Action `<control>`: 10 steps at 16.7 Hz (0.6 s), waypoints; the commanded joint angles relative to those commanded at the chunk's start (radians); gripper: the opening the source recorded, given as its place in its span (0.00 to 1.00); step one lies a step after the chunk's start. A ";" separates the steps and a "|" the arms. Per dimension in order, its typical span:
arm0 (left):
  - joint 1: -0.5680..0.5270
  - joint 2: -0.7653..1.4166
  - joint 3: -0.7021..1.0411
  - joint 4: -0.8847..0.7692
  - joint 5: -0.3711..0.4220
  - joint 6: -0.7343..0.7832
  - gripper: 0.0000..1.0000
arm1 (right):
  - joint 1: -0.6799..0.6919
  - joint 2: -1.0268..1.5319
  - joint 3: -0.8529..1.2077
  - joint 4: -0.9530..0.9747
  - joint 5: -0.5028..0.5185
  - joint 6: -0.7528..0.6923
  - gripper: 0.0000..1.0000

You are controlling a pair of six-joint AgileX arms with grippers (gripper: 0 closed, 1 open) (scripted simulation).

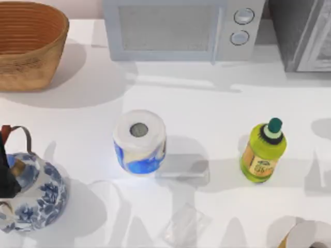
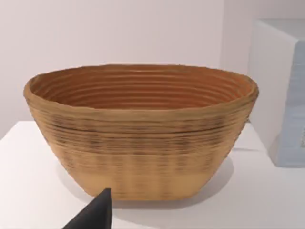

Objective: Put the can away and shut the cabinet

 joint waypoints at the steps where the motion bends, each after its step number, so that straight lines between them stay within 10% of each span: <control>1: 0.000 0.000 0.000 0.000 0.000 0.000 1.00 | 0.000 0.000 0.000 0.000 0.000 0.000 1.00; 10: 0.000 0.000 0.000 0.000 0.000 0.000 1.00 | 0.009 0.372 0.026 0.306 -0.031 0.067 1.00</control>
